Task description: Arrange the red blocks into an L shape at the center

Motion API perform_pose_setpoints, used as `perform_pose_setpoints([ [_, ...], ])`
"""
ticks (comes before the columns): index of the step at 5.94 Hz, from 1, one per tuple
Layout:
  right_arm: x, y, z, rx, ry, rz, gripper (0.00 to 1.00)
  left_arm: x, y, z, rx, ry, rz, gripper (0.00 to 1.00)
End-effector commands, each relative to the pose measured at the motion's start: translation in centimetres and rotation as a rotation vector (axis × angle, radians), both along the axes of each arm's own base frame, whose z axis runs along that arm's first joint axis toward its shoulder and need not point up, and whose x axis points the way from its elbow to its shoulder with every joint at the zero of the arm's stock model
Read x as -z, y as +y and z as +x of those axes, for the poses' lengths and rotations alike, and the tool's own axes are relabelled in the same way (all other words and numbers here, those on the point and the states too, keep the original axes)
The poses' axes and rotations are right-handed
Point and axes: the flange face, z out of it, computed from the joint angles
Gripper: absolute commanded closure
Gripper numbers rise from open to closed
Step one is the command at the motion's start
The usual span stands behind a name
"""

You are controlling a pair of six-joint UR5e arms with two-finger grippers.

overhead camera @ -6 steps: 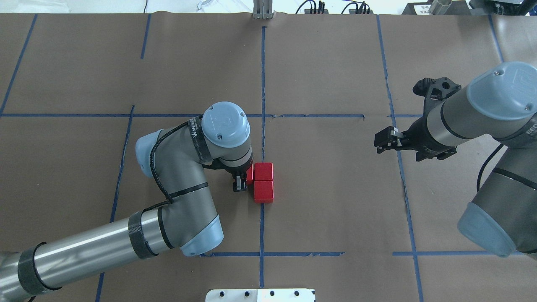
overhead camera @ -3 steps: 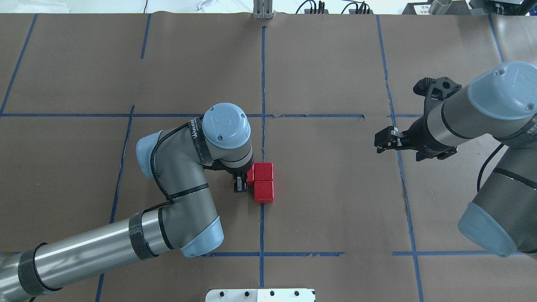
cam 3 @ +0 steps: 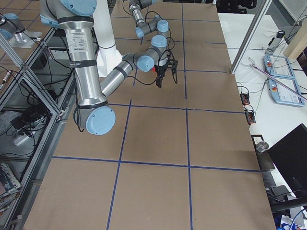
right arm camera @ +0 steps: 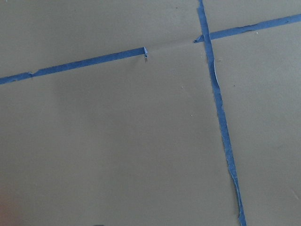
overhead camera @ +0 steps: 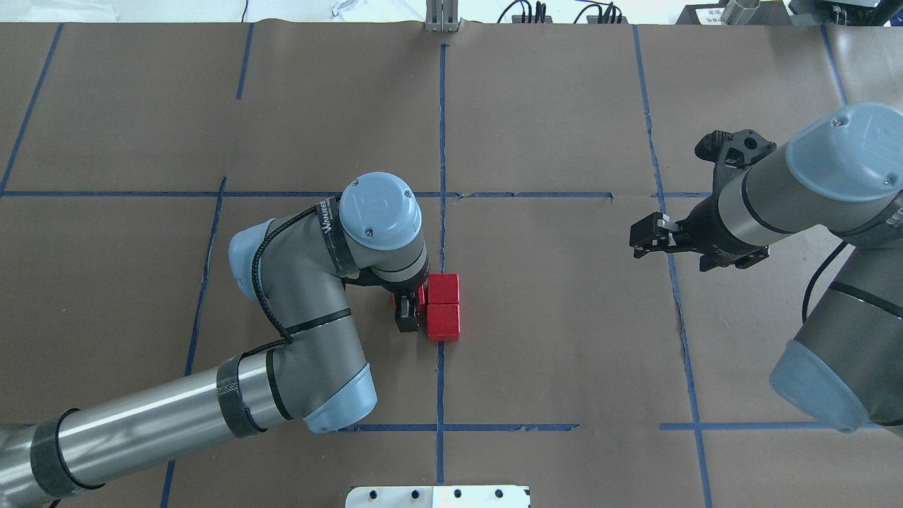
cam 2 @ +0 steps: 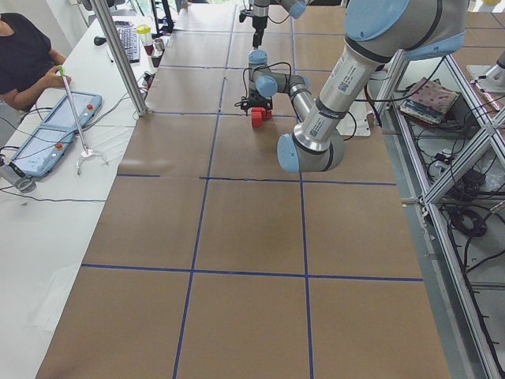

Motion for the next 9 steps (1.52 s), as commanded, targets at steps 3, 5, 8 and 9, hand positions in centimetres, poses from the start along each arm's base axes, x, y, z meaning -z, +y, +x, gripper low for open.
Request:
perform_pose_setpoints([
  [3,0.1,-1.4,2.3,-0.035,-0.016,-0.013,0.0,3.8,-2.1,-6.7,-0.144,0.022,0.262,0.0],
  [5,-3.1,-3.3,7.4,0.015,0.005,0.016,0.0,0.7,-3.8,-16.2,-0.384,0.043,0.52,0.0],
  [8,-12.3,-9.5,19.5,0.112,-0.033,0.048,0.0,-7.2,-8.6,-25.9,-0.748,-0.004,0.899,0.0],
  [9,-15.4,-9.3,23.5,0.112,-0.009,0.077,0.0,-11.4,-9.9,-29.8,-0.861,-0.064,1.001,0.0],
])
